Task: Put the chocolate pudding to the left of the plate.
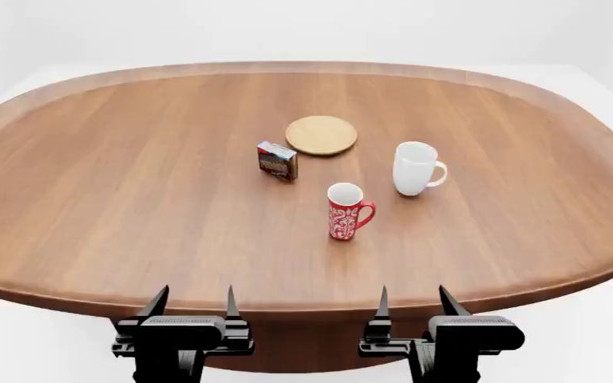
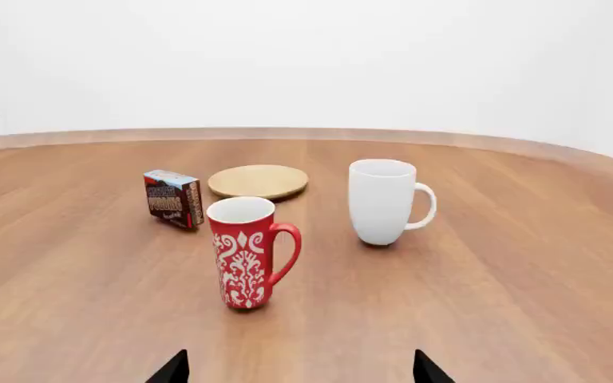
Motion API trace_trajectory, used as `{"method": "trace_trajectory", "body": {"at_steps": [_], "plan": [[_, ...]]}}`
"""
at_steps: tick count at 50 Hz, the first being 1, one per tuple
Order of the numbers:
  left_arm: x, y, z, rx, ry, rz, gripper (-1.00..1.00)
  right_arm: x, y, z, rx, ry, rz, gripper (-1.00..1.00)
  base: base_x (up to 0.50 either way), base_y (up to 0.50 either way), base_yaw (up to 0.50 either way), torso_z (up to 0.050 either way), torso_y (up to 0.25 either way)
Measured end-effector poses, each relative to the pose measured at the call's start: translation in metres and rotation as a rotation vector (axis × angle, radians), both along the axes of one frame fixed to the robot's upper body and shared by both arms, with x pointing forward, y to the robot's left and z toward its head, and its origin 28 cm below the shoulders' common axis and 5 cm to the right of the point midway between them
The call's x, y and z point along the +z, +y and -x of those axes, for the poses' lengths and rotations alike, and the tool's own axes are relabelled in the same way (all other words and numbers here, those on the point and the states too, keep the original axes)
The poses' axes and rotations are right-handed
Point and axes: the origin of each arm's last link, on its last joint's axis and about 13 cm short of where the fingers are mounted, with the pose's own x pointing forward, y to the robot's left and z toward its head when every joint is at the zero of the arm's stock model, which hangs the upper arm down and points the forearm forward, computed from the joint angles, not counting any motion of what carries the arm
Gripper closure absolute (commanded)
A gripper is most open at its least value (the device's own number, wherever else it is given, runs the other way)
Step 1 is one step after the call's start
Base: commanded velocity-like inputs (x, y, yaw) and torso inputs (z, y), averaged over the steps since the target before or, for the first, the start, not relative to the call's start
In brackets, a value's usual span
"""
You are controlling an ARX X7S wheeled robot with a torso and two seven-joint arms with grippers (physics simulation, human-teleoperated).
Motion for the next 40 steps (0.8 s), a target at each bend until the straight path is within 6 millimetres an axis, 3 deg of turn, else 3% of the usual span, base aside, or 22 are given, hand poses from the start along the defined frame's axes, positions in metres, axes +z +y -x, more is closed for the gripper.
{"method": "trace_trajectory", "body": {"at_steps": [7, 40], "plan": [[0.0, 0.0002, -0.0001, 0.0, 0.002, 0.003, -1.0, -0.0003, 0.0003, -0.0004, -0.002, 0.002, 0.0, -1.0, 0.0, 0.0, 0.0, 0.0, 0.0], [-0.0007, 0.0012, -0.0003, -0.014, 0.002, 0.021, -1.0, -0.0029, 0.0002, -0.0013, -0.007, 0.015, 0.003, -1.0, 0.01, 0.5, 0.0, 0.0, 0.0]]}}
